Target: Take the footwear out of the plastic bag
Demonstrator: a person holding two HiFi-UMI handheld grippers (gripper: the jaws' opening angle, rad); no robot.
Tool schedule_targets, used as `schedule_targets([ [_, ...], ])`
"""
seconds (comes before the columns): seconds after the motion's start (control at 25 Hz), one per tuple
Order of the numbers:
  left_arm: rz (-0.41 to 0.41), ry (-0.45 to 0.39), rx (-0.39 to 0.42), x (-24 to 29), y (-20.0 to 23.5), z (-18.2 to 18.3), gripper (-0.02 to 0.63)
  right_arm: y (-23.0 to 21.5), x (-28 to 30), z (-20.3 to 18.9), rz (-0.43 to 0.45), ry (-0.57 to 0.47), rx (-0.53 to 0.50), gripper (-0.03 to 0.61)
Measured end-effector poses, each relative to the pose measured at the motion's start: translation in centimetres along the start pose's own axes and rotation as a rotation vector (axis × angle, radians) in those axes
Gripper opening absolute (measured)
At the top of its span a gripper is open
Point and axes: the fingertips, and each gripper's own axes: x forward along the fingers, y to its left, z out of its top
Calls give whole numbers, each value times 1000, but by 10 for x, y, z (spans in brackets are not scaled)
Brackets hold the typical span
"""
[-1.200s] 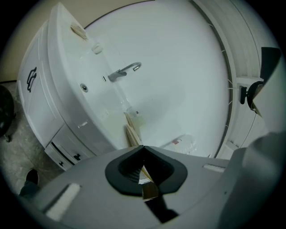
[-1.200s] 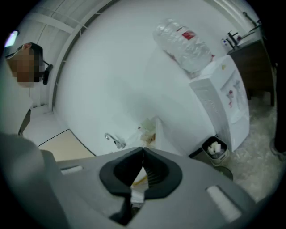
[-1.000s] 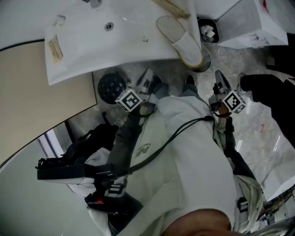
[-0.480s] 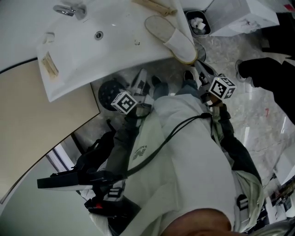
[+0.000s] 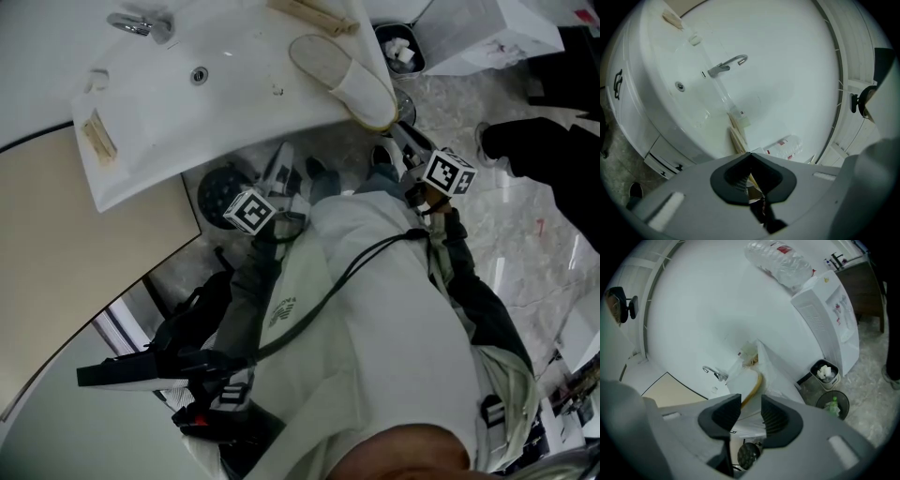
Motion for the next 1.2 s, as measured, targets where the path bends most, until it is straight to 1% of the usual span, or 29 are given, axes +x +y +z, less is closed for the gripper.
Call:
schedule_targets([
  [0.08,-11,-2,-9,2,-2,0,8,2,8,0,7,10,0,124],
  [0.2,0,-10,-8,2,-3,2,8,5,18,2,18,15,9,124],
  [0.32,-10,-22,-13,2,-3,3,8,11,9,9,13,3,17,124],
  [0.44,5,-40,3,-2,4,8,8,20,-2,15,27,-9,17,124],
  [0.56,9,-61,-32,-3,3,10,8,23,9,12,64,31,14,124],
  [0.64,11,-56,-22,-3,3,8,8,22,19,8,82,60,42,124],
  [0.76,23,-54,-8,-4,1,9,8,19,25,0,83,91,75,124],
  [0.84,34,-63,-12,-7,2,11,8,17,26,-5,80,94,111,124],
  [0.92,25,-70,-26,-8,3,10,8,16,30,-8,83,88,150,124],
  [1.04,24,-65,-12,-9,7,8,8,18,42,-11,89,100,185,124],
  [1.16,20,-67,-38,-8,1,8,8,21,49,-11,105,100,190,124],
  [1.2,21,-70,-42,-8,1,9,8,21,51,-11,112,101,182,107],
])
